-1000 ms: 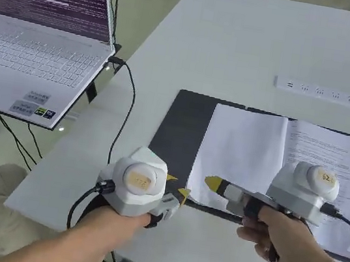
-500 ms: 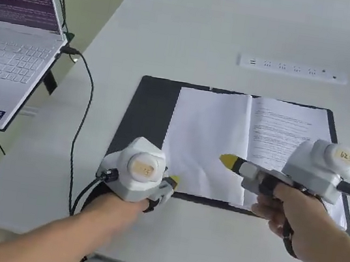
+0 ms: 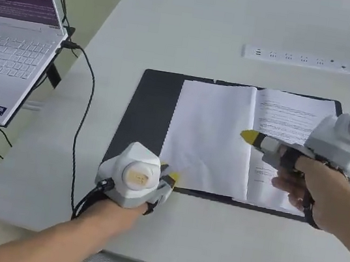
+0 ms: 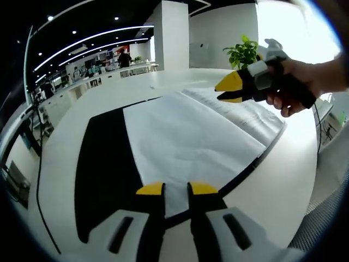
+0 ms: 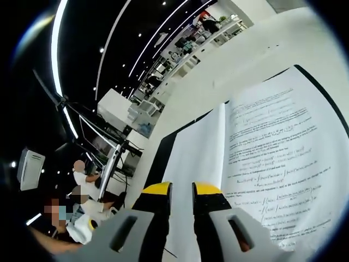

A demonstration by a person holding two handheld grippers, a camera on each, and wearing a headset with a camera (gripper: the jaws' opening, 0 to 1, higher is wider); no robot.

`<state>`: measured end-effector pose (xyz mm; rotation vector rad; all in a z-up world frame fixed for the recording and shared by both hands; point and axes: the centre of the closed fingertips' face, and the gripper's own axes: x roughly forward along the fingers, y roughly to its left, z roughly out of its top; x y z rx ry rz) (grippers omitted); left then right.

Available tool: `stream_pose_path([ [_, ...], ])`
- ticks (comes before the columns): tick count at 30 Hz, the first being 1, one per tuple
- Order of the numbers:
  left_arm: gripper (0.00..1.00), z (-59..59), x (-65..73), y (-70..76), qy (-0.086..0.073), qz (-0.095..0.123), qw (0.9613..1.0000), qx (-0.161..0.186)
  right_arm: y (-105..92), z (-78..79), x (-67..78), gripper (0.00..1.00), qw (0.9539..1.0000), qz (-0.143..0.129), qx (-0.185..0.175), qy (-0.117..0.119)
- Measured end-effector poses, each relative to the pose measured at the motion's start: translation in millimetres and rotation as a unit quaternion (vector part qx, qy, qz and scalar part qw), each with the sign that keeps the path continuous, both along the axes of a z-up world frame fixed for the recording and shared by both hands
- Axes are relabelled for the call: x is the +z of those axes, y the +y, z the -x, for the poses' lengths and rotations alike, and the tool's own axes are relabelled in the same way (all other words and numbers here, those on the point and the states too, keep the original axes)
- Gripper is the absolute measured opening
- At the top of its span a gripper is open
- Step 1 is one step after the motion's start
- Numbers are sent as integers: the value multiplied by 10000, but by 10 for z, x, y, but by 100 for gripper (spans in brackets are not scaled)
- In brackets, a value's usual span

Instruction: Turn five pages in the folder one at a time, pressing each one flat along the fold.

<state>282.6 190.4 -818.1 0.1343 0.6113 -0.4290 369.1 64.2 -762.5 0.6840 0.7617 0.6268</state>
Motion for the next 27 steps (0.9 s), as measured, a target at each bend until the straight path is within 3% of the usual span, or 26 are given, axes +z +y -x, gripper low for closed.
stream_pose_path([
  [6, 15, -16, -19, 14, -29, 52, 10000, 58, -68, -283, -47, 11, 9996, -200, -158, 150],
  [15, 15, -25, -24, 23, 6, 21, 10000, 66, -29, -629, -116, 8, 9950, -781, -349, 523],
  [22, 15, -19, -17, 19, 24, -13, 9999, 98, 51, -810, -286, 7, 9945, -669, -349, 732],
  [27, 15, -20, -16, 16, 33, -7, 9999, 102, 76, -925, -347, 3, 9955, -496, -275, 759],
])
